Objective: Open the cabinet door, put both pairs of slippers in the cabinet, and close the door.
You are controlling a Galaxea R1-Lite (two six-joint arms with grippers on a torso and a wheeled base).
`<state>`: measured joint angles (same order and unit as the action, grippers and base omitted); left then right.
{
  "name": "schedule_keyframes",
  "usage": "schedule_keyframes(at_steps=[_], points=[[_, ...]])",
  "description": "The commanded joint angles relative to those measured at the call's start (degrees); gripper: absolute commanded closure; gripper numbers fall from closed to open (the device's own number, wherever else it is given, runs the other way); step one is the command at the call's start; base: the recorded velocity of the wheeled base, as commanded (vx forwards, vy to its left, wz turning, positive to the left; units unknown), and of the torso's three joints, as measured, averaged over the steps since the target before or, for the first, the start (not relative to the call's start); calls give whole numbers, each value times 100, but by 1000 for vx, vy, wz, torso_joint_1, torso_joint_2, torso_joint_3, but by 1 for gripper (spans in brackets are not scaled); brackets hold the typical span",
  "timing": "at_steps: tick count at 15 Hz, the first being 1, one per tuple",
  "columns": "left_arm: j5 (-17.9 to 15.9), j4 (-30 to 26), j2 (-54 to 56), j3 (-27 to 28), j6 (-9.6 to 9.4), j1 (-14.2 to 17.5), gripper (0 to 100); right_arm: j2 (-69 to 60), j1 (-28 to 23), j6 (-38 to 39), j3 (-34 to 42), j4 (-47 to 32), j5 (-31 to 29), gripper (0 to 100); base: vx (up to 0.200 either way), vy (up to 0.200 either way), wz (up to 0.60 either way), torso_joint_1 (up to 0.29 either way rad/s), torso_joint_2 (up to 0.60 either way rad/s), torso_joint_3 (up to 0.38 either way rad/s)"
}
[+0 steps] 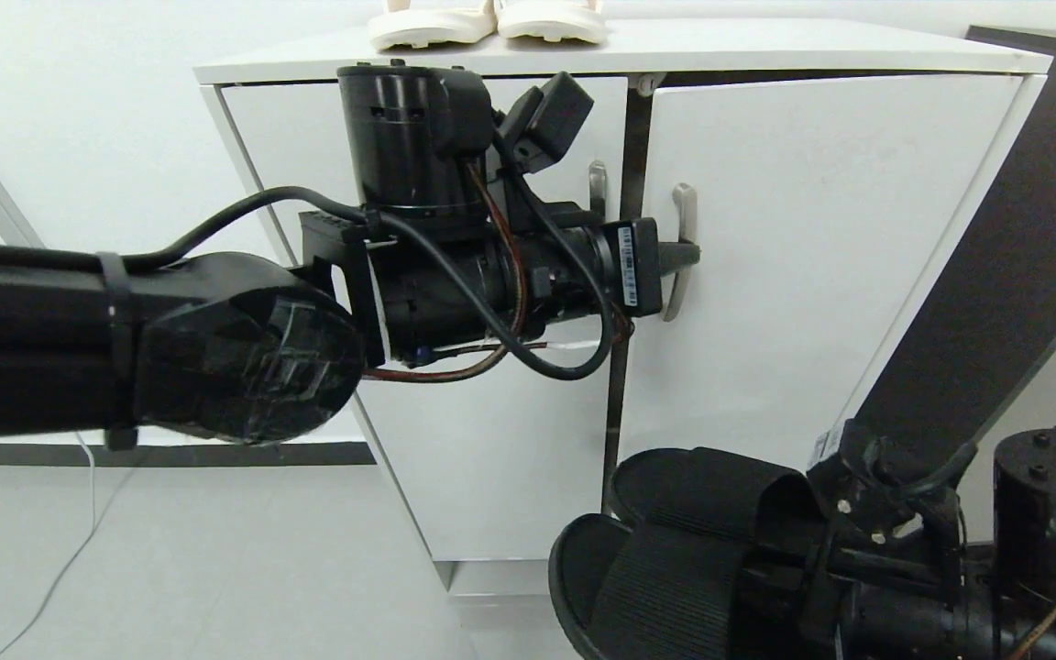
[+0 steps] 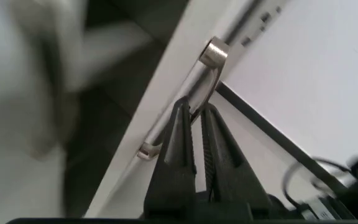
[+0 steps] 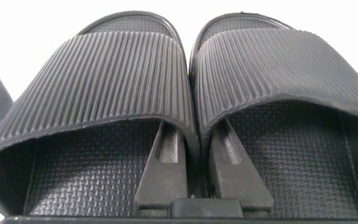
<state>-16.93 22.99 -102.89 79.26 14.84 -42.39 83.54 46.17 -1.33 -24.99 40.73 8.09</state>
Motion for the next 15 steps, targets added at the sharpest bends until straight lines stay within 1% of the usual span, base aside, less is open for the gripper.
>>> schedule_keyframes(at_steps=[1,4,5,7,10,12,15], points=[[15,4,428,-280,-7,-147,100,-198,6,-96,126,-4,61,100,0,0,0,0,0,0],[15,4,691,-535,-7,-209,100,-198,33,-166,188,5,69,100,0,0,0,0,0,0],[6,4,893,-754,-7,-217,100,-207,103,-184,249,14,69,100,0,0,0,0,0,0],[-12,4,1060,-930,-16,-156,100,-207,138,-298,284,14,78,100,0,0,0,0,0,0],[-38,4,946,-834,2,257,100,-207,165,-315,302,14,78,100,0,0,0,0,0,0],[-126,4,779,-684,37,354,100,-216,226,-324,372,23,78,100,0,0,0,0,0,0],[-126,-58,419,-271,46,380,100,-216,288,-386,442,23,78,100,0,0,0,0,0,0]])
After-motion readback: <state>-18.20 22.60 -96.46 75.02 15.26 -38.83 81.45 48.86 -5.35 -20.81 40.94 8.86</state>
